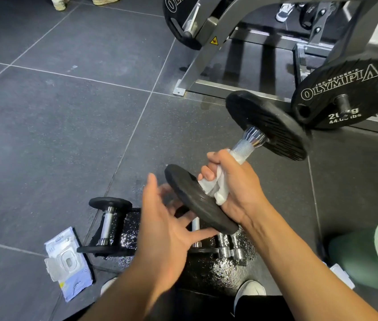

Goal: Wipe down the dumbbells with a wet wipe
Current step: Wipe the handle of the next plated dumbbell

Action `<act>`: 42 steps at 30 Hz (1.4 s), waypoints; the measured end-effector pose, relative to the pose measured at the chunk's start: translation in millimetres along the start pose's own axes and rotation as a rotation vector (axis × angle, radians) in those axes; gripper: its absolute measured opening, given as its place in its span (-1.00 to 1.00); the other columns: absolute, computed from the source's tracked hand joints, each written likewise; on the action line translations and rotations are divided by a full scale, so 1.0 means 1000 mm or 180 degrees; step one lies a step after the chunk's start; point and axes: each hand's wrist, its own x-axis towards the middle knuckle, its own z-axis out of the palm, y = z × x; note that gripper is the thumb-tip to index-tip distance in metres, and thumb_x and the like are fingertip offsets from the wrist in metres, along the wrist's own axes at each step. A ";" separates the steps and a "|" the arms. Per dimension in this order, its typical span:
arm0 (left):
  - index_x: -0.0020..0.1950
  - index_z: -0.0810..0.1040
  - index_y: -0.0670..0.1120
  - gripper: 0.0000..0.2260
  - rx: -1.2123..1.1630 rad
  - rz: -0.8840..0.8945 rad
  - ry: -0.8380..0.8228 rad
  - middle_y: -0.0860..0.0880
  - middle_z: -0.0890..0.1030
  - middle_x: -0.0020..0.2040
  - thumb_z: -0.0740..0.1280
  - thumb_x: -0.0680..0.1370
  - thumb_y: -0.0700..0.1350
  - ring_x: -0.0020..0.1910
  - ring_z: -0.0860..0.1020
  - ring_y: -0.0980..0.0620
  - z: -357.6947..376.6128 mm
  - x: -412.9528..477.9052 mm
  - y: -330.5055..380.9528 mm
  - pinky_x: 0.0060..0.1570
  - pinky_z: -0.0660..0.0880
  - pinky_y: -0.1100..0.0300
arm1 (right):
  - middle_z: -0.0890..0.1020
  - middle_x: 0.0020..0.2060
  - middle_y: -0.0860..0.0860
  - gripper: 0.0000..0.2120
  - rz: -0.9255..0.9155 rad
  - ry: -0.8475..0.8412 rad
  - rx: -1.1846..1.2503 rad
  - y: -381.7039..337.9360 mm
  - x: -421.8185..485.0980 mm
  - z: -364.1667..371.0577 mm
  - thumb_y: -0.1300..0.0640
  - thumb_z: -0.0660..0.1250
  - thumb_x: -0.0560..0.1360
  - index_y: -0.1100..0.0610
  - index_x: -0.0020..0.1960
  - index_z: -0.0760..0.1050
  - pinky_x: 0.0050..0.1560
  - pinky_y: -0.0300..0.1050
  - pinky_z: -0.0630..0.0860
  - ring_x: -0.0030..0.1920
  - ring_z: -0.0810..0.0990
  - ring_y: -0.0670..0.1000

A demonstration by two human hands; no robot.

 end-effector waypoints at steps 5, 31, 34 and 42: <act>0.49 0.56 -0.05 -0.10 -0.0381 -0.1290 -0.1111 -0.28 0.55 0.47 0.18 0.45 0.60 0.43 0.49 -0.45 -0.010 0.011 0.012 0.27 0.19 -0.75 | 0.19 -0.49 -0.01 -0.59 0.0155 -0.0307 0.0219 0.003 -0.008 0.002 0.41 0.18 0.59 0.00 -0.28 0.17 -0.27 -0.10 0.43 -0.49 0.29 -0.02; 0.53 0.51 -0.09 -0.03 -0.0231 -0.1406 -0.1136 -0.32 0.50 0.50 0.26 0.38 0.60 0.44 0.45 -0.51 -0.006 -0.012 0.010 0.28 0.14 -0.76 | 0.18 -0.42 0.02 -0.62 0.0271 -0.0188 0.0682 0.002 -0.037 0.002 0.40 0.25 0.55 0.04 -0.29 0.22 -0.29 -0.08 0.45 -0.46 0.27 0.00; 0.43 0.46 -0.05 -0.20 -0.0331 -0.0677 -0.0985 -0.34 0.50 0.48 0.51 0.35 0.38 0.36 0.54 -0.49 0.000 -0.018 0.003 0.20 0.25 -0.76 | 0.23 -0.43 0.05 -0.65 0.0370 -0.0230 0.0606 -0.001 -0.046 0.005 0.37 0.26 0.57 0.08 -0.28 0.25 -0.29 -0.05 0.50 -0.46 0.32 0.02; 0.33 0.38 -0.02 -0.38 0.3320 0.3914 -0.0569 -0.22 0.39 0.35 0.56 0.44 0.20 0.43 0.40 -0.27 -0.017 -0.026 -0.011 0.47 0.37 -0.14 | 0.26 -0.42 -0.01 -0.66 0.0080 0.0135 0.0718 -0.018 -0.058 -0.002 0.35 0.31 0.60 0.07 -0.24 0.29 -0.28 -0.10 0.36 -0.45 0.29 -0.05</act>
